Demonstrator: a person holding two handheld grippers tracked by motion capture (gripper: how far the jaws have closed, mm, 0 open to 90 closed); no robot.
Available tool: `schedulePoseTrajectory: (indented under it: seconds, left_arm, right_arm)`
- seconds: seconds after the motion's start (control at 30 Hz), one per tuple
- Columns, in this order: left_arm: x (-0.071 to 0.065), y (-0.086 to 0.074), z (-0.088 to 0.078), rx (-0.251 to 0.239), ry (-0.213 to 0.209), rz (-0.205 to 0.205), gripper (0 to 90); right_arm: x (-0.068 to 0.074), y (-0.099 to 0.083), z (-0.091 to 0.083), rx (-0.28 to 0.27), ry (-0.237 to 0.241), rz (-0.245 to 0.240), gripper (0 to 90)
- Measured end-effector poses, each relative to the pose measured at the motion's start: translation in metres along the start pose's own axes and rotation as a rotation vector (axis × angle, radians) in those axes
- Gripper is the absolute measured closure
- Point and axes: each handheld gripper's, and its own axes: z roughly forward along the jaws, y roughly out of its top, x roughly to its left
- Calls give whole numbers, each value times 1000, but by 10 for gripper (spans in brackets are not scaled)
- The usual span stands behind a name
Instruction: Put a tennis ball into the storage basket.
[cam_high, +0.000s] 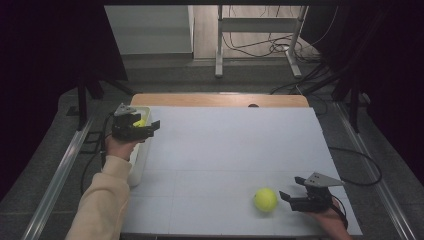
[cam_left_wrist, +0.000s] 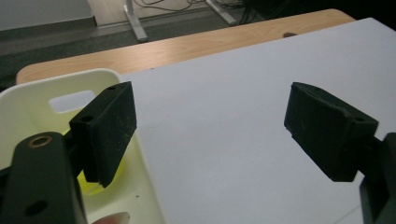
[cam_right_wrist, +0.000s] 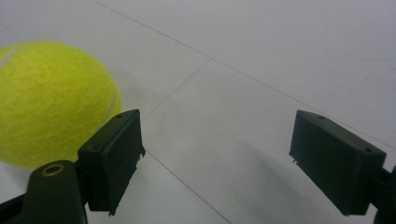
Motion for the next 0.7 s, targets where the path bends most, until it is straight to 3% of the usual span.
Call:
schedulePoseTrajectory:
  seconds: [0.13,0.4,0.7]
  left_arm:
    - [-9,-2,-4,-10,-31,9,183]
    - [-38,-6,-12,-52,-114,69,190]
    - [-55,-13,-14,-55,-156,73,183]
  right_arm:
    - [0,2,1,-10,3,4,177]
    - [1,2,1,-24,4,-1,177]
    - [1,1,0,-23,-1,-3,177]
